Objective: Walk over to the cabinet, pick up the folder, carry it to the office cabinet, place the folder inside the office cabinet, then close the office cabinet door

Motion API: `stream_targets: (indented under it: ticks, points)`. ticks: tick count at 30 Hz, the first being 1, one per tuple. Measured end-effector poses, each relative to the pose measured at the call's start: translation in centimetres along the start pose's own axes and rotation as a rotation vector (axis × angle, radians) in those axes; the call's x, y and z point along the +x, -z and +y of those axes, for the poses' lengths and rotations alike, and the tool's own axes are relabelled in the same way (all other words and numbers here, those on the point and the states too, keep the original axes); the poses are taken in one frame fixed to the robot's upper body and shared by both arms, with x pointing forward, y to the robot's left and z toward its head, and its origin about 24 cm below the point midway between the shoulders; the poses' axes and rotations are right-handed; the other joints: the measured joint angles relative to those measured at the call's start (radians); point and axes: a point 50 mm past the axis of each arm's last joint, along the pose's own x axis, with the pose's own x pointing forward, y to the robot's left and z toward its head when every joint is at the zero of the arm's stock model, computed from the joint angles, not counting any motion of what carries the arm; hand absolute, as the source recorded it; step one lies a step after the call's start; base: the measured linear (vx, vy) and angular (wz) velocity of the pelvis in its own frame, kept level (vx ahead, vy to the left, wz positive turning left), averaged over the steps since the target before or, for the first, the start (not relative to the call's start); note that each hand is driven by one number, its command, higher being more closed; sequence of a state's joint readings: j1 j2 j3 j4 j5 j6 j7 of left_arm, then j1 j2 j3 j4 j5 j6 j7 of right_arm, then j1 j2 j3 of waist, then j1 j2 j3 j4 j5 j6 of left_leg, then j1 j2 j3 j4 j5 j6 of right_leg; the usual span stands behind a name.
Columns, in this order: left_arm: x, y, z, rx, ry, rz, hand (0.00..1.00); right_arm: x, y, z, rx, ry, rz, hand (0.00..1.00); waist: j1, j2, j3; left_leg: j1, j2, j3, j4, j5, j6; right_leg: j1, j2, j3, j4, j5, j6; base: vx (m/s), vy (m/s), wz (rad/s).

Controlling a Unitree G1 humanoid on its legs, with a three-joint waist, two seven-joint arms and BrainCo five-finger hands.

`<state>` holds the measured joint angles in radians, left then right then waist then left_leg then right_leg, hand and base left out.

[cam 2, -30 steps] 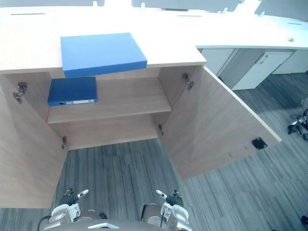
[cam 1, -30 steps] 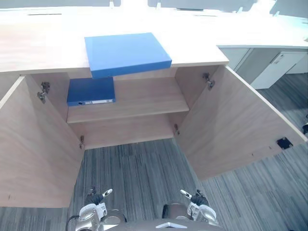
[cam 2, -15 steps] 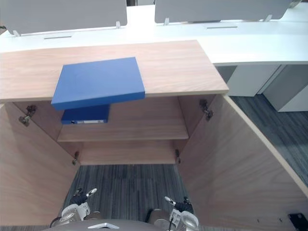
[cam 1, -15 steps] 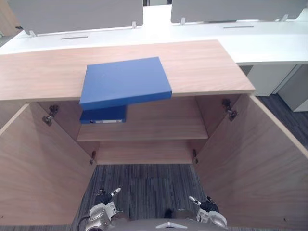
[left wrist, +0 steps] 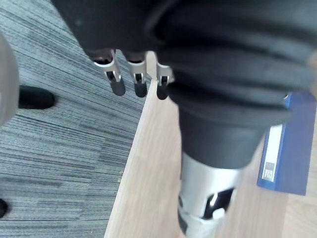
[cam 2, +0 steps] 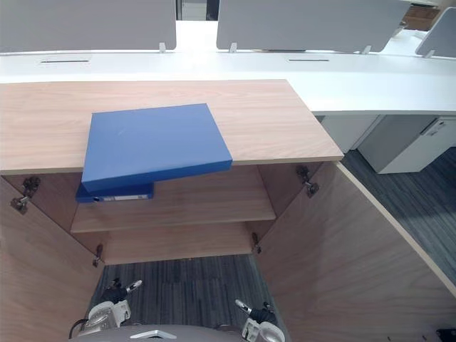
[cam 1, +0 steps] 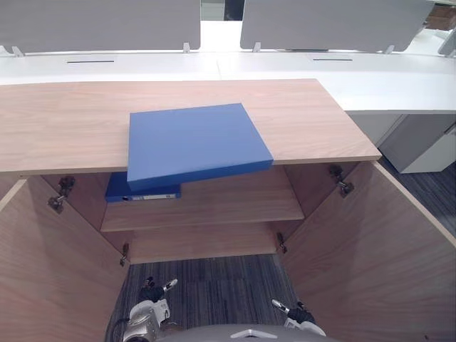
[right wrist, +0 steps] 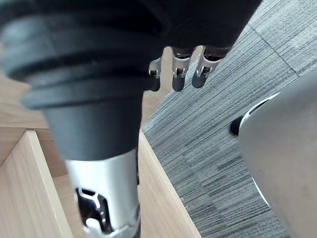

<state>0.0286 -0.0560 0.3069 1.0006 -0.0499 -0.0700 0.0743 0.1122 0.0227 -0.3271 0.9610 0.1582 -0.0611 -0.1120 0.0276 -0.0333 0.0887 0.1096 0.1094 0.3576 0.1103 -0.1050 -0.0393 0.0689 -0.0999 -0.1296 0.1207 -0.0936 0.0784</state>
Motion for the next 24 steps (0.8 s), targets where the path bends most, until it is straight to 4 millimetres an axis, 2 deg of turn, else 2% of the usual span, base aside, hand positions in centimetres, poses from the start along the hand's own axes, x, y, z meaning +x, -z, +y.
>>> stream_targets:
  ticks: [2, 4, 8, 10, 15, 18, 22, 24]
  points:
    - [0.0, 0.0, -0.2, 0.025, 0.008, 0.0, 0.0, 0.0, 0.0, -0.1, -0.005, 0.002, 0.002, 0.0, 0.0, 0.003, -0.001, 0.01, -0.006, -0.001, -0.036, 0.023, 0.0, 0.002, 0.003, 0.0, -0.017, 0.014, -0.002, -0.05, -0.01, -0.01]
    - [-0.1, 0.2, -0.4, 0.051, 0.018, 0.002, 0.0, 0.1, -0.1, -0.4, -0.014, 0.01, 0.0, 0.0, -0.001, 0.017, -0.003, 0.023, -0.015, -0.003, -0.077, 0.048, 0.003, 0.001, 0.005, 0.001, -0.029, 0.023, -0.003, -0.07, -0.011, -0.01]
    - [-0.4, -0.5, -0.8, 0.103, 0.021, -0.052, 0.0, 0.2, -0.2, -0.8, -0.026, 0.02, 0.0, 0.0, -0.002, 0.029, -0.004, 0.044, -0.029, -0.033, -0.14, 0.086, 0.007, 0.006, 0.006, -0.008, -0.047, 0.04, -0.002, -0.1, -0.013, 0.09]
    - [-0.7, -1.9, -0.6, 0.108, 0.004, -0.137, 0.0, 0.2, -0.2, -0.9, -0.031, 0.022, -0.002, 0.0, -0.001, 0.021, -0.003, 0.044, -0.035, -0.049, -0.159, 0.1, 0.007, 0.006, 0.004, -0.016, -0.058, 0.043, -0.001, -0.11, -0.008, 0.18]
    - [-3.0, -7.1, 1.1, 0.157, -0.078, -0.44, 0.0, 0.0, -0.5, -0.6, -0.05, 0.025, -0.042, 0.0, 0.005, 0.012, -0.004, 0.045, -0.05, -0.066, -0.187, 0.114, 0.003, 0.002, -0.002, -0.007, -0.065, 0.044, -0.002, -0.06, 0.014, 0.06]
    - [-5.3, -11.0, 1.8, 0.198, -0.137, -0.66, 0.0, -0.3, -0.3, -0.9, -0.051, 0.028, -0.059, 0.0, 0.015, 0.013, -0.006, 0.045, -0.055, -0.075, -0.188, 0.114, 0.006, 0.007, -0.006, -0.009, -0.067, 0.044, -0.001, -0.01, 0.016, 0.07]
    - [-7.9, -14.2, 1.5, 0.196, -0.189, -0.865, 0.0, -0.4, 0.0, -0.7, -0.073, 0.017, -0.056, 0.0, 0.021, 0.017, -0.011, 0.05, -0.055, -0.085, -0.187, 0.117, 0.011, 0.024, -0.007, -0.021, -0.072, 0.049, 0.008, 0.03, -0.003, 0.1]
    - [-9.9, -16.0, 1.0, 0.206, -0.21, -0.992, 0.0, -0.4, 0.0, -0.7, -0.081, 0.012, -0.057, 0.0, 0.024, 0.018, -0.013, 0.047, -0.051, -0.086, -0.186, 0.115, 0.008, 0.026, -0.004, -0.021, -0.067, 0.048, 0.009, 0.04, -0.007, 0.01]
